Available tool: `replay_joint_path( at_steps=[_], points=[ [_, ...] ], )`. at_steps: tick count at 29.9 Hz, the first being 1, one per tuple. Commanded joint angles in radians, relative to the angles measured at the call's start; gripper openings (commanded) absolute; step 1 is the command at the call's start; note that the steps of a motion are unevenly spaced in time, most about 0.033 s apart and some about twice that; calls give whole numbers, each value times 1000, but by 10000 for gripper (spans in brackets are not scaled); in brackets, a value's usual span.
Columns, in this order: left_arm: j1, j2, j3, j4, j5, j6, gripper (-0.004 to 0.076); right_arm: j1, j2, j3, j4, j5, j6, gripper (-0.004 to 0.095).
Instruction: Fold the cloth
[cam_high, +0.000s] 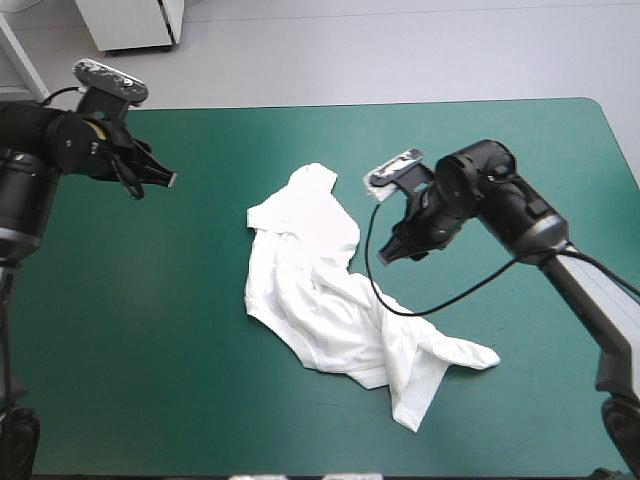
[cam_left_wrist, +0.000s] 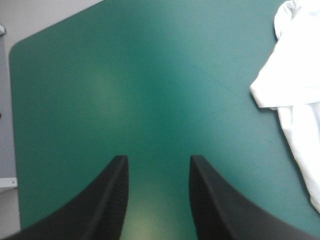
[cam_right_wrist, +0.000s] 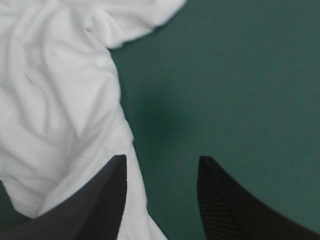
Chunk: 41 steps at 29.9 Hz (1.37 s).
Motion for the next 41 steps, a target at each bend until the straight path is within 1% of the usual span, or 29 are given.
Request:
replay_joint_path(
  at_steps=[1,5,7,9,11,13,15,20,29,36,38,41],
  points=[
    [-1,80,-20,-71,-70,22,291,-60,-123,80,-8,13,3,433],
    [-1,220,-31,-161,-93,83,298,-79,-195,172,-54,13,8,432],
    [-1,282,-48,-178,-89,83,340,-79,-218,198,-72,13,18,434],
    [-1,344,-76,-179,-94,84,405,-79,-230,204,-81,13,28,433],
    [-1,396,-112,-179,-101,86,450,-79,-235,210,-81,13,31,433],
    [-1,442,-151,-192,-116,87,470,-79,-235,213,-81,13,36,433],
    [-1,481,-185,-233,-131,99,470,-79,-235,215,-81,13,36,432],
    [-3,560,-238,-317,-122,136,470,-79,-235,215,-84,11,52,433],
    [-18,623,-241,-385,-112,175,469,-79,-232,215,-88,7,52,430],
    [-69,672,-241,-383,-91,179,468,-79,-229,216,-88,5,52,430],
    [-73,682,-241,-383,-91,176,446,-79,-229,216,-88,5,52,429],
    [-74,696,-241,-379,-87,159,345,-79,-229,216,-84,8,54,419]
  ],
)
